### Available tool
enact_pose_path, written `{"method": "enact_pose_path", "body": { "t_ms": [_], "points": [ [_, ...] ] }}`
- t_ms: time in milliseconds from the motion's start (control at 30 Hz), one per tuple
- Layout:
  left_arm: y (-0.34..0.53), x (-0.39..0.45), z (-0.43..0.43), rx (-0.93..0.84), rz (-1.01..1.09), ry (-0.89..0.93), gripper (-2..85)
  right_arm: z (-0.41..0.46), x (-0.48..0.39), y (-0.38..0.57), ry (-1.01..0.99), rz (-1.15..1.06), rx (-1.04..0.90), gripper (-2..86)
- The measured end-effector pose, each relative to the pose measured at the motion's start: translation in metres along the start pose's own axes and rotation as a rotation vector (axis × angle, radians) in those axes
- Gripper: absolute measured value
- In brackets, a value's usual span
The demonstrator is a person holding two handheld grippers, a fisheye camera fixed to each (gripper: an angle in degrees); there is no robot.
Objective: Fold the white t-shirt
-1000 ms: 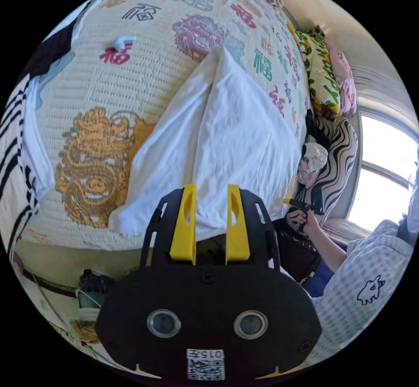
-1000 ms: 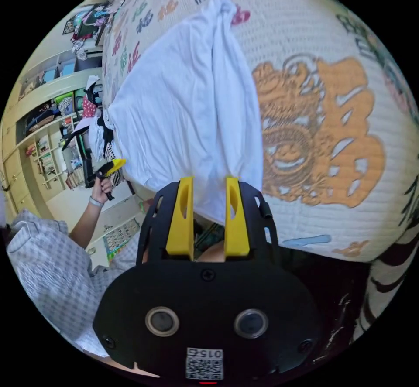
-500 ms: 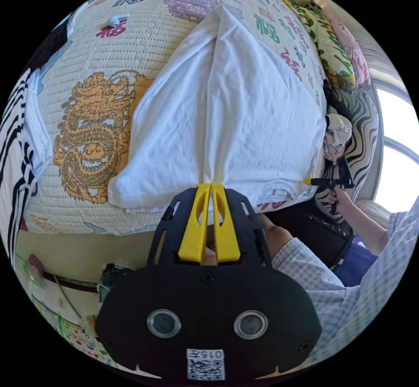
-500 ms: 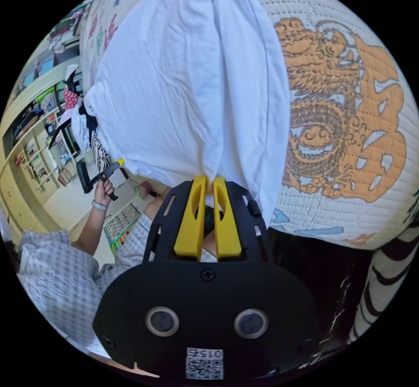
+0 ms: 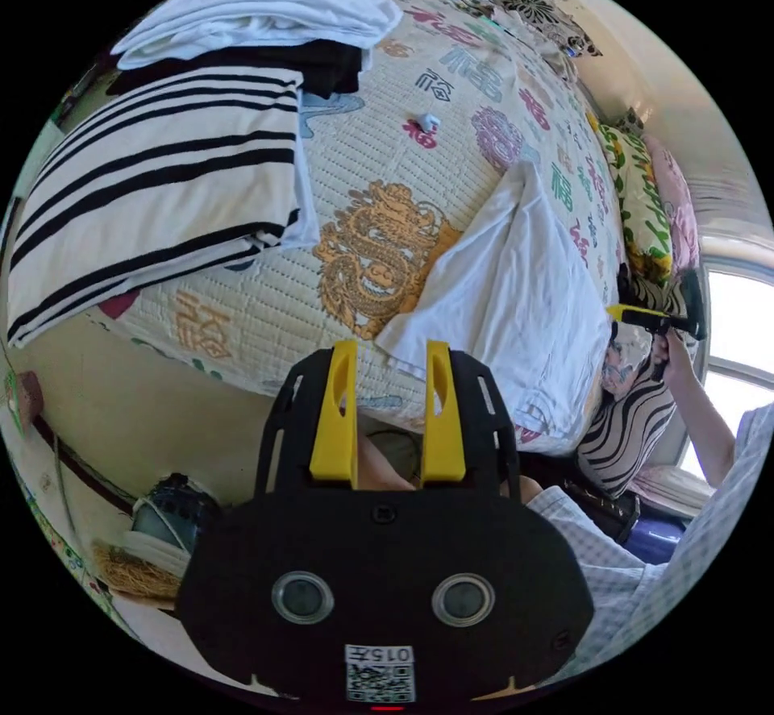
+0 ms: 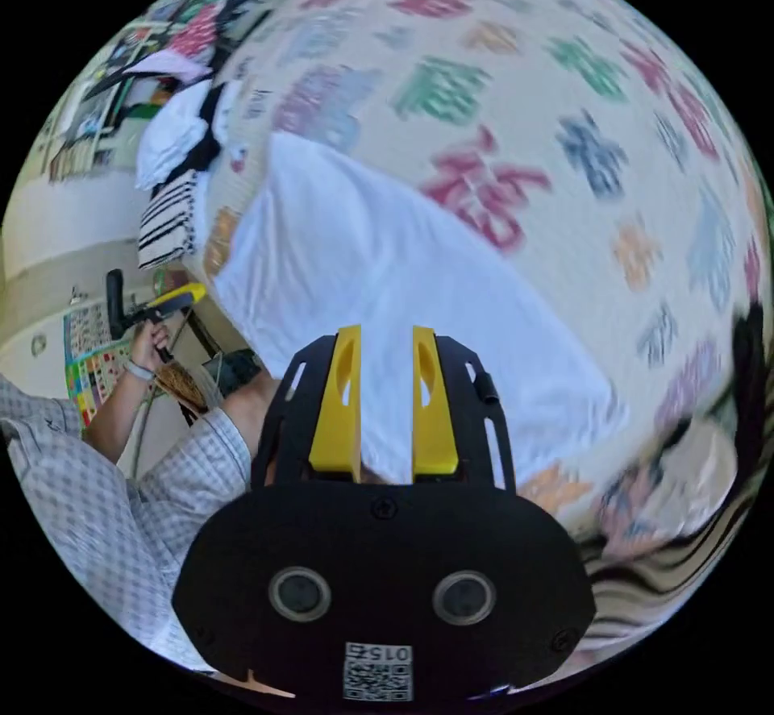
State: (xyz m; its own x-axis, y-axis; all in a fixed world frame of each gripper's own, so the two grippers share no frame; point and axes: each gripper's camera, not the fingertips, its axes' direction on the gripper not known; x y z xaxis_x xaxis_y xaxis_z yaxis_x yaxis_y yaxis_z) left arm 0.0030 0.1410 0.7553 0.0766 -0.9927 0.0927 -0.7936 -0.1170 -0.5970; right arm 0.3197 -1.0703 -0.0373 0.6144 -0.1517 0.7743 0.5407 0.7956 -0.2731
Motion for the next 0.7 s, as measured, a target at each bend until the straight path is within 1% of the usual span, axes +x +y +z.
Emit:
{"method": "enact_pose_path", "body": {
  "t_ms": [33, 100, 167, 267, 333, 433, 500, 700],
  "points": [
    [0.001, -0.002, 0.001, 0.011, -0.010, 0.016, 12.2, -0.004, -0.022, -0.032, 0.001, -0.083, 0.031, 11.7],
    [0.007, -0.003, 0.009, 0.039, -0.008, 0.041, 12.2, -0.007, -0.051, -0.076, -0.013, -0.176, 0.047, 12.8],
    [0.010, 0.000, 0.019, 0.027, 0.010, 0.051, 12.0, -0.009, -0.073, -0.112, -0.038, -0.232, 0.066, 13.1],
    [0.020, 0.009, 0.031, 0.041, 0.030, 0.005, 10.7, 0.003, -0.103, -0.159, 0.025, -0.285, 0.001, 12.9],
    [0.026, 0.015, 0.035, 0.046, 0.053, -0.018, 10.1, 0.017, -0.119, -0.182, 0.079, -0.311, -0.086, 8.6],
    [0.033, 0.022, 0.043, 0.050, 0.060, -0.019, 9.3, 0.031, -0.129, -0.188, 0.161, -0.357, -0.148, 0.4],
    [0.039, 0.026, 0.049, 0.053, 0.057, -0.010, 8.3, 0.029, -0.129, -0.183, 0.166, -0.363, -0.135, -0.4],
    [0.055, 0.045, 0.078, 0.016, 0.069, 0.070, 1.1, -0.005, -0.095, -0.154, -0.046, -0.336, -0.072, -0.7]
  ]
}}
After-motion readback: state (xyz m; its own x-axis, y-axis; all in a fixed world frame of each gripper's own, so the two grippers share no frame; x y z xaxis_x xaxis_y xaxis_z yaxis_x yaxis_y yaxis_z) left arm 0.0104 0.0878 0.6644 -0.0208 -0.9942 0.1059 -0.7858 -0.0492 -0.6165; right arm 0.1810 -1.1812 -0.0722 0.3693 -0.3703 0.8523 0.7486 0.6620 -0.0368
